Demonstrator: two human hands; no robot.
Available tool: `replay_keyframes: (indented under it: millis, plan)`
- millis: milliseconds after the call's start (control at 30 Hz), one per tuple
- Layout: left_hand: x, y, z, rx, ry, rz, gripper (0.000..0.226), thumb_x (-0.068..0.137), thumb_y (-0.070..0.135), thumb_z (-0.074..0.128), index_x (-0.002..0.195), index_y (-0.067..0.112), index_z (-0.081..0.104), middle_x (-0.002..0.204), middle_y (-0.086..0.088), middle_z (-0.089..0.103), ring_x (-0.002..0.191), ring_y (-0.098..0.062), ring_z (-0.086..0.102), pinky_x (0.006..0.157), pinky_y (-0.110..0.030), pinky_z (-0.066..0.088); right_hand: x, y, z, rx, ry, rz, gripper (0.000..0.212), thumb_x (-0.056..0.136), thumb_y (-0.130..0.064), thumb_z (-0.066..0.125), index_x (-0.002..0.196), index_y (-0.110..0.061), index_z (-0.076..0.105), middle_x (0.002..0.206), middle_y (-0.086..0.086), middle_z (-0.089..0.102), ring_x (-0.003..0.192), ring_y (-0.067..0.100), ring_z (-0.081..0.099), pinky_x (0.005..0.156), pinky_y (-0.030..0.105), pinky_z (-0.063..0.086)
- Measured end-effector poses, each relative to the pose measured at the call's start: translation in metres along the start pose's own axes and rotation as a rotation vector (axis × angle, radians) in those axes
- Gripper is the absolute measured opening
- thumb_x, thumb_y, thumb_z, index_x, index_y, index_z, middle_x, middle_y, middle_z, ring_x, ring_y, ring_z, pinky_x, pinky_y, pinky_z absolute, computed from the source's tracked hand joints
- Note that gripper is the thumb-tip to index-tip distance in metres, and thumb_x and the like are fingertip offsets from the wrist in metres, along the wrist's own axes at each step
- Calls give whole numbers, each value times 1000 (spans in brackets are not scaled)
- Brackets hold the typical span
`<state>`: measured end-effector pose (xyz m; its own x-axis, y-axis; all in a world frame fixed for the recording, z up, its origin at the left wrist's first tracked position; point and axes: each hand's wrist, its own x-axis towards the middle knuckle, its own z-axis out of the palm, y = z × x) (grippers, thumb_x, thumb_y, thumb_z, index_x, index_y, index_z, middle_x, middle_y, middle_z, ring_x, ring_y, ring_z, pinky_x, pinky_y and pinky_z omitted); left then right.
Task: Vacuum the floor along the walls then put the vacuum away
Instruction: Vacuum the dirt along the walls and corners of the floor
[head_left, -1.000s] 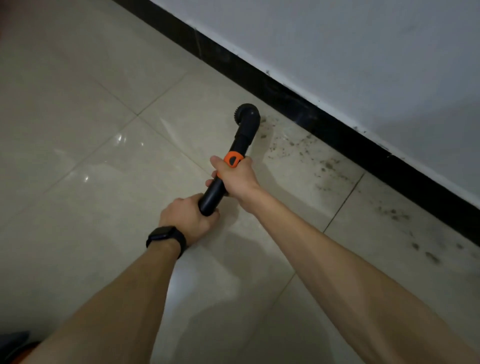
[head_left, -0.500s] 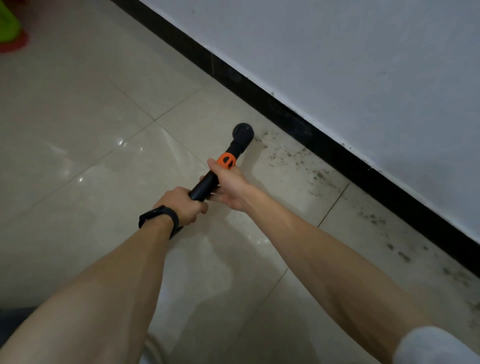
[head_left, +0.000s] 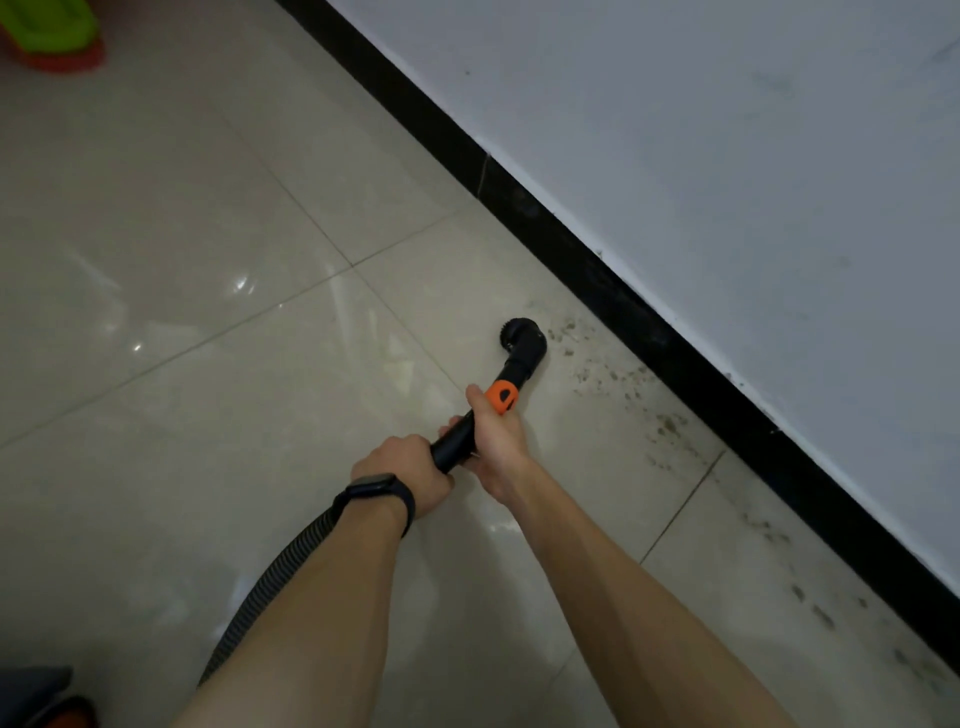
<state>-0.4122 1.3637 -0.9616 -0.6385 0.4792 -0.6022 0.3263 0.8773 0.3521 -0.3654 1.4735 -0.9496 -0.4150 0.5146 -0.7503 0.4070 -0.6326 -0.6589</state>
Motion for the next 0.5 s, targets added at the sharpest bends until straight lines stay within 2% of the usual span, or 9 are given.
replay_keyframes:
  millis: [67,200,333,500]
  plan:
    - [6,8,2,-32,5,3,27,78,38,57,101,25,63,86,0,63,75,-22,63,68,-30,54,6,-5,-1,43,-4,-23,25,105,-30,62,120,-12,55,80,8,64,70,22,70,72,39,60]
    - [18,12,6,-43,-2,17,27,77,37,58,101,25,62,87,1,63,75,-22,63,70,-31,55,12,-5,-2,126,-19,-31,32,104,-32,63,126,-11,54,93,13,69,80,26,74,77,42,60]
    - [24,11,11,-51,3,18,24,76,39,56,96,27,62,79,4,60,68,-18,59,61,-28,49,20,-1,1,154,18,-23,24,103,-32,64,111,-11,54,70,4,61,62,21,63,71,40,56]
    - [30,18,10,-66,54,45,21,76,41,54,91,28,61,72,6,55,60,-15,52,53,-27,39,31,-5,6,123,101,-83,22,104,-31,63,105,-11,54,65,2,55,53,17,56,61,36,54]
